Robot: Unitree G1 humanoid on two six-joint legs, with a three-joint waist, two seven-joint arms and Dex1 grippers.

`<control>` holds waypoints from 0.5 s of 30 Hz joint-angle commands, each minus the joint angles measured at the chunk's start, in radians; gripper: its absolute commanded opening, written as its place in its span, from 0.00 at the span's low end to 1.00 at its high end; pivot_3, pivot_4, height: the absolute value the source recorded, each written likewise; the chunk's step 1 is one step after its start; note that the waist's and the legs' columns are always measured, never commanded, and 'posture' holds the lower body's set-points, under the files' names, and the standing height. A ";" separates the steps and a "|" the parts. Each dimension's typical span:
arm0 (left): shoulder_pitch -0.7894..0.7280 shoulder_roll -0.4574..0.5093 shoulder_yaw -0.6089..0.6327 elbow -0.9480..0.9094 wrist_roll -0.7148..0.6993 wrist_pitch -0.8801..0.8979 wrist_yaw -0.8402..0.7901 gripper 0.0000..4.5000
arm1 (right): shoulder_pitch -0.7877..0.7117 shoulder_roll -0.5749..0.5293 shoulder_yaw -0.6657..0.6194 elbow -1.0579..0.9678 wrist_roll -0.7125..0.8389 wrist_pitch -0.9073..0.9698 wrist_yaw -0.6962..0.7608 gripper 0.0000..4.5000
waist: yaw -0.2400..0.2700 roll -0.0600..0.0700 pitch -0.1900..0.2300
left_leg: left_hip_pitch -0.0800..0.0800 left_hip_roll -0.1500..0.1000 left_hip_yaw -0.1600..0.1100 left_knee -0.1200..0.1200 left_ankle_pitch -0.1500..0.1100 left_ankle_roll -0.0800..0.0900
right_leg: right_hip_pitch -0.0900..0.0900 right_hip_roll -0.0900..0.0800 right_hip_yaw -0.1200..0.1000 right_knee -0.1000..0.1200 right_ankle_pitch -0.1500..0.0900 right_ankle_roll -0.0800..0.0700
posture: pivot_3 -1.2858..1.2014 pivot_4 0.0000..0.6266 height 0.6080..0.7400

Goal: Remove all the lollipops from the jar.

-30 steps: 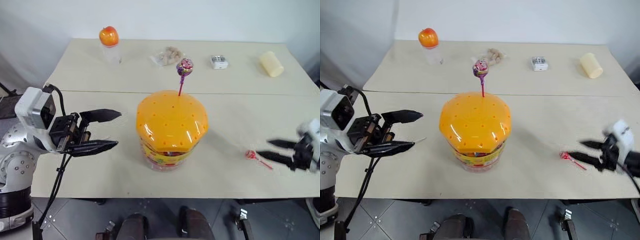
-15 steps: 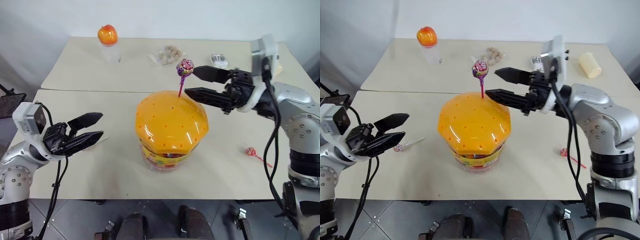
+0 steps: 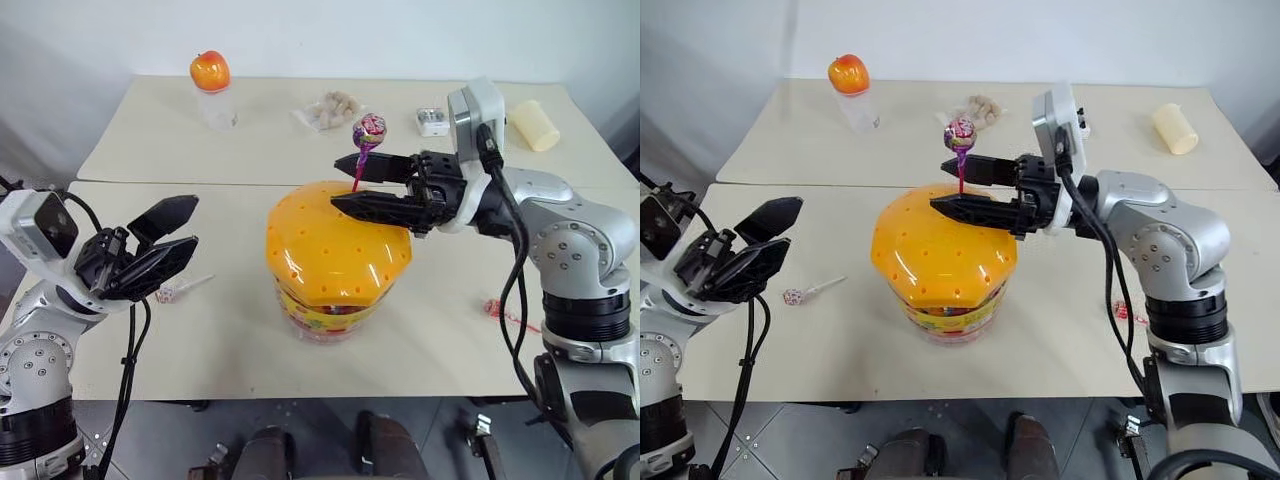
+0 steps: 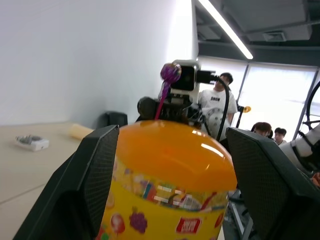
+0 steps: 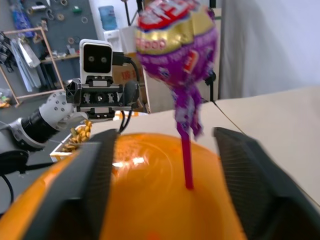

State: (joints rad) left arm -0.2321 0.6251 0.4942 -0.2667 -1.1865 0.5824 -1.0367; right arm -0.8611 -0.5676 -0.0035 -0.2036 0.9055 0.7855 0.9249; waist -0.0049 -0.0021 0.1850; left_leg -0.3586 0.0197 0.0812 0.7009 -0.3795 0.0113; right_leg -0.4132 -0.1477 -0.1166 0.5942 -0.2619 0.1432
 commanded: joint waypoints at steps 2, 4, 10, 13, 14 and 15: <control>-0.011 -0.004 0.015 -0.038 -0.043 -0.003 0.020 0.81 | -0.028 0.015 -0.007 -0.014 -0.010 -0.015 0.018 0.32 | 0.000 0.000 0.000 | 0.000 0.000 0.000 0.000 0.000 0.000 | 0.000 0.000 0.000 0.000 0.000 0.000 | 0.52 0.24 1.00; -0.009 -0.003 0.006 -0.036 -0.039 -0.002 0.019 0.81 | -0.030 0.030 -0.013 -0.010 -0.011 -0.021 0.015 0.17 | 0.000 0.000 0.000 | 0.000 0.000 0.000 0.000 0.000 0.000 | 0.000 0.000 0.000 0.000 0.000 0.000 | 0.52 0.24 1.00; -0.011 0.000 -0.007 -0.019 -0.021 -0.010 0.007 0.81 | -0.024 0.064 -0.047 0.004 -0.024 -0.066 0.011 0.01 | -0.002 0.000 0.000 | 0.000 0.000 0.000 -0.001 0.000 0.000 | 0.000 0.000 0.000 0.000 0.000 0.000 | 0.52 0.24 1.00; -0.016 0.014 -0.016 -0.004 -0.003 -0.014 -0.014 0.81 | -0.041 0.048 -0.118 0.045 0.009 -0.077 0.026 0.01 | -0.002 0.000 0.000 | 0.000 0.000 0.000 -0.001 0.000 0.000 | 0.000 0.000 0.000 0.000 0.000 0.000 | 0.52 0.24 1.00; -0.020 0.027 -0.022 0.004 0.011 -0.016 -0.034 0.81 | -0.064 0.023 -0.181 0.083 0.041 -0.070 0.020 0.01 | -0.002 0.000 0.000 | 0.000 0.000 0.000 -0.001 0.000 0.000 | 0.000 0.000 0.000 0.000 0.000 0.000 | 0.52 0.24 1.00; -0.020 0.046 -0.031 0.008 0.025 -0.014 -0.061 0.81 | -0.081 -0.022 -0.237 0.119 0.070 -0.047 0.025 0.01 | 0.002 0.000 0.000 | 0.000 0.000 0.000 -0.001 0.000 0.000 | 0.000 0.000 0.000 -0.001 0.000 0.000 | 0.52 0.24 1.00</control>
State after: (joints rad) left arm -0.2406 0.6406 0.4574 -0.2566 -1.1801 0.5813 -1.0561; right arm -0.8934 -0.5249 -0.1088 -0.1144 0.9166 0.7347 0.9431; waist -0.0031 -0.0021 0.1851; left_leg -0.3592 0.0189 0.0816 0.7005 -0.3794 0.0115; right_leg -0.4133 -0.1476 -0.1169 0.5934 -0.2619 0.1432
